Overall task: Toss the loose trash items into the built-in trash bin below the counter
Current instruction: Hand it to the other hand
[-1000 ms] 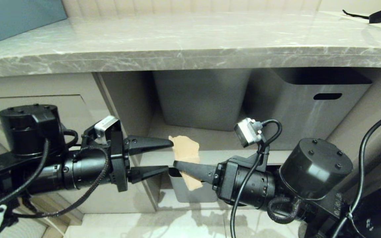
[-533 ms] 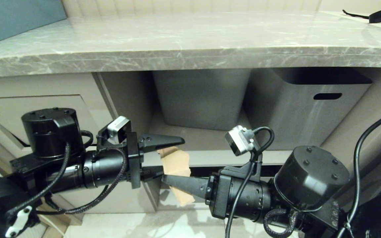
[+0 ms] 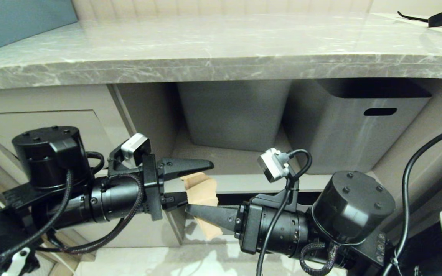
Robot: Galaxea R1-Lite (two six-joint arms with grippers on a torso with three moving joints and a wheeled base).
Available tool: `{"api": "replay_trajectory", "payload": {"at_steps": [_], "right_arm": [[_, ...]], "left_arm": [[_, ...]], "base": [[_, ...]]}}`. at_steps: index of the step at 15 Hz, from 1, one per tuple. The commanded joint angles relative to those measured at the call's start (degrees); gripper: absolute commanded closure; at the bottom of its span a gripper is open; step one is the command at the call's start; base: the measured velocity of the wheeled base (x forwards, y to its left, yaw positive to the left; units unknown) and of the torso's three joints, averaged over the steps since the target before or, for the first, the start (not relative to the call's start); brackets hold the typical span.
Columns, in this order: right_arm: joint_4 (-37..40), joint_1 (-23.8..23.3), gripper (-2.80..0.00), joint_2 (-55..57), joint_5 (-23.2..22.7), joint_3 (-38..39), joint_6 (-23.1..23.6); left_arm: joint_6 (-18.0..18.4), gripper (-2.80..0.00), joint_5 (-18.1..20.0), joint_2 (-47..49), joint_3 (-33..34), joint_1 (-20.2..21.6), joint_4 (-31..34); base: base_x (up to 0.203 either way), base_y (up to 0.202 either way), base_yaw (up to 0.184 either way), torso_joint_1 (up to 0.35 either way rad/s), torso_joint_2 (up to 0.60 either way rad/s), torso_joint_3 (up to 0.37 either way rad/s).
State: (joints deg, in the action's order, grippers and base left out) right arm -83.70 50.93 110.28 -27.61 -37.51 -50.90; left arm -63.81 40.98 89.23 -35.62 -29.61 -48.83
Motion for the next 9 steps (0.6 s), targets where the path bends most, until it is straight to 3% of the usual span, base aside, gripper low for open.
{"api": "replay_trajectory", "payload": {"at_steps": [1, 9], "right_arm": [[-0.5, 0.04, 0.0, 0.11, -0.16, -0.02, -0.25], [-0.5, 1.63, 0.0, -0.15, 0.28, 0.86, 0.19]], "left_arm": [[-0.36, 0.0, 0.24, -0.9, 0.99, -0.71, -0.83], [-2.3, 0.0, 0.24, -1.48, 0.91, -2.12, -1.18]], "base": [[0.0, 0.0, 0.0, 0.0, 0.0, 0.0], [0.0, 0.0, 0.0, 0.0, 0.0, 0.0]]}}
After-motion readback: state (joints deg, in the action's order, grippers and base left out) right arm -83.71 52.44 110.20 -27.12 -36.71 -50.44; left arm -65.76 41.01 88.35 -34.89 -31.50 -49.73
